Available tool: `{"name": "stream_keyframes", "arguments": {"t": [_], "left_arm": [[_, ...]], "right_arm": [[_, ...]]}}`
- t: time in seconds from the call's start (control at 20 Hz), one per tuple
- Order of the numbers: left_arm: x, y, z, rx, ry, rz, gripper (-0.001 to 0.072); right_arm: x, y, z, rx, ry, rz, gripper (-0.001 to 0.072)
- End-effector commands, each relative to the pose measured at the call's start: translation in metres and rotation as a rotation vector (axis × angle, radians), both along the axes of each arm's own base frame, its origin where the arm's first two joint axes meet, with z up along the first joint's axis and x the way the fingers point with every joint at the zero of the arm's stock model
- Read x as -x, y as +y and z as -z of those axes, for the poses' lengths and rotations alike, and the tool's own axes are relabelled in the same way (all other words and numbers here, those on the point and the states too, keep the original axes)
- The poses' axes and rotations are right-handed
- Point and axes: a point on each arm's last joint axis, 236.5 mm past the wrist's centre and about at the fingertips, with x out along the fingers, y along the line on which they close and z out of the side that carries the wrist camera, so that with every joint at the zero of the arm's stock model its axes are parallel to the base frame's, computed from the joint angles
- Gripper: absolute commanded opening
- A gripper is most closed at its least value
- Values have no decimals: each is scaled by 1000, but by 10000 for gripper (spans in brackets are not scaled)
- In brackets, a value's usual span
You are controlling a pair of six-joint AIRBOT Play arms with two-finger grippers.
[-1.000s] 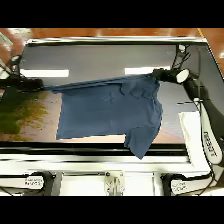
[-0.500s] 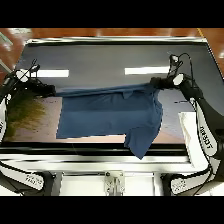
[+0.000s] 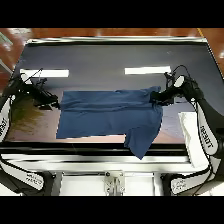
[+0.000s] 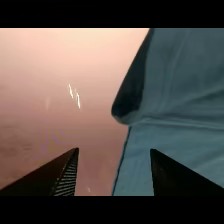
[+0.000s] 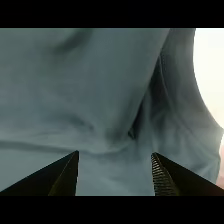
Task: Fold the shirts.
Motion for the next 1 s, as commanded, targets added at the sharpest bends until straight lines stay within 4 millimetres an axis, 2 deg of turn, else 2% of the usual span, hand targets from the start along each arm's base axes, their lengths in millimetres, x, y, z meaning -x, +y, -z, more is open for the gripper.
{"name": "stream_keyframes", "arguments": {"t": [0.0,0.1,0.15,0.2,0.25,0.35,0.5,0.6,0.75,0.95], "left_arm": [[31,17,-20,36,106,-7,537],[57,27,-29,91,157,-59,540],[74,21,-29,157,171,-80,578],[91,14,-25,222,182,-99,621],[110,6,-18,281,190,-128,622],[133,-11,-5,367,166,-171,620],[151,-16,14,358,163,-206,620],[154,-19,18,357,172,-205,619],[153,-24,25,340,164,-195,617],[147,-36,41,291,138,-196,609]], "right_arm": [[47,-47,-23,129,131,-42,574],[105,-81,-32,107,336,-15,575],[130,-87,-34,44,410,18,574],[151,-88,-35,-27,453,64,575],[167,-85,-33,-100,461,106,575],[185,-77,-24,-183,422,167,575],[196,-70,-13,-194,375,200,576],[192,-68,-10,-201,357,213,575],[178,-69,-9,-207,301,239,575],[174,-65,-11,-228,289,238,575]]}}
